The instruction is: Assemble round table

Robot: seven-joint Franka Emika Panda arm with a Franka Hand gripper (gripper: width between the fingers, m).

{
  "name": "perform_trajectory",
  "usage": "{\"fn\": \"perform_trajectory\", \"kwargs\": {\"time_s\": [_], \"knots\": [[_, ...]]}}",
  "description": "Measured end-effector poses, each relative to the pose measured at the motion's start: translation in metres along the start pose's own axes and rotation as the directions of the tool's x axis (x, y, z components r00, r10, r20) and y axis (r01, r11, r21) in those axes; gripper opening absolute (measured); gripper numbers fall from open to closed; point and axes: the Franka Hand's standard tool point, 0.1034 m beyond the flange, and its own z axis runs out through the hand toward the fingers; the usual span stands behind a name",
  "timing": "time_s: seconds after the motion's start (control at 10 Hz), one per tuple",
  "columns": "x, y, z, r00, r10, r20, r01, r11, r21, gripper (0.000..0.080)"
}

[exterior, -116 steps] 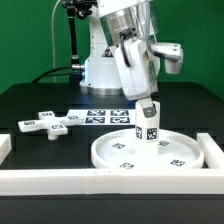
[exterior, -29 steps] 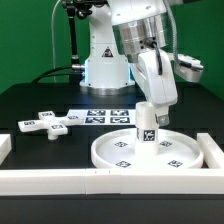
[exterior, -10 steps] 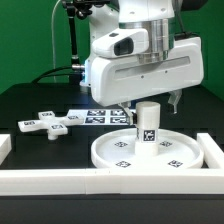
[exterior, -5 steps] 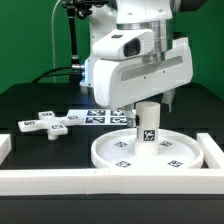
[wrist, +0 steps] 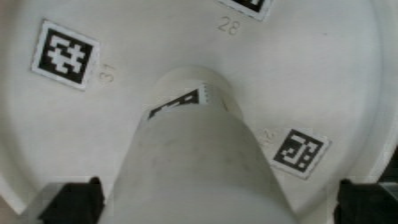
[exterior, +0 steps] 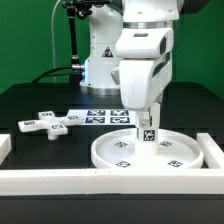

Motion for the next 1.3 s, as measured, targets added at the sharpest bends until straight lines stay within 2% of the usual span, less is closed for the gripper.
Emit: {"fn": "perform_trajectory", "kwargs": {"time_s": [0.3, 0.8, 1.0, 1.3], "knots": [[-0.0033, 0.0011, 0.0005, 0.975, -0.223, 0.024, 0.223, 0.975, -0.003, 0.0649], [-0.0034, 0.0087, -0.0042, 0.917, -0.395, 0.055, 0.396, 0.918, -0.011, 0.0649], [-0.0033, 0.0094, -0.0040, 0.921, -0.385, 0.055, 0.386, 0.922, -0.012, 0.0402], [-0.0036, 0.0095, -0.0040, 0.937, -0.346, 0.055, 0.347, 0.938, -0.014, 0.0407]]}}
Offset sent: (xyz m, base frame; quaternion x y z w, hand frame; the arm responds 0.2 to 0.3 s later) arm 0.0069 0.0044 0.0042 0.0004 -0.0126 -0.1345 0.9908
